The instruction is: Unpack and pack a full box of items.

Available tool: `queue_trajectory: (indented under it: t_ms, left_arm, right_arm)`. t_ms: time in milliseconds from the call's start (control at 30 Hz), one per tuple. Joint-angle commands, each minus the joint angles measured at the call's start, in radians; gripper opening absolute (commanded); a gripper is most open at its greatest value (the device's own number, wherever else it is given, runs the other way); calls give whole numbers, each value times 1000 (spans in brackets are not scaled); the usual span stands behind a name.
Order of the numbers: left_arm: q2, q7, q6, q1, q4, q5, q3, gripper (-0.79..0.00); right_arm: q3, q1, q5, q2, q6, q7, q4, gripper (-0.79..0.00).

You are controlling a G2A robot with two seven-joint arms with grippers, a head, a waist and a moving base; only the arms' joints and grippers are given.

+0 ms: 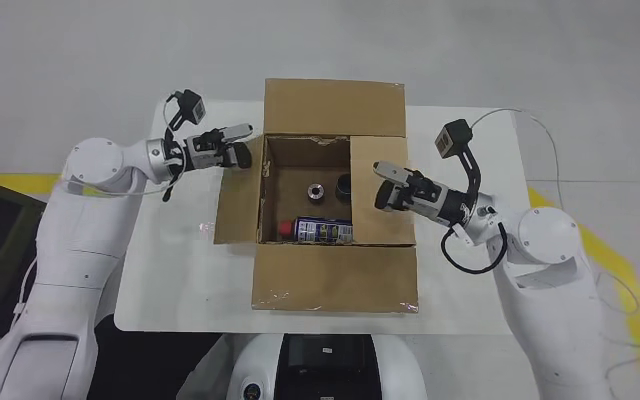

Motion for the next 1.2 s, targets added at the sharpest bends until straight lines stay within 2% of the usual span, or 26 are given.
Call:
queue_trajectory:
  t_ms: [0,267,633,867,1167]
  left_arm:
    - [2,6,14,3,-36,3,-5,0]
    - [-10,56,43,-31,-82,17,43,0]
    - [-55,122,84,-112,-61,1,184,0]
    - [-82,144,88,-147,-38,-25,245,0]
    - [-112,160,81,-176,-28,-13,318,0]
  right_arm:
    - [18,-8,2,4,3,8,-5,0]
    - [76,-58,0,21,16,36,-40,0]
    - [150,-154,-15,44,35,78,-117,0]
    - [144,-209,-19,52,40,77,-139,0]
    - [126,-218,-39,60,35,51,-142,0]
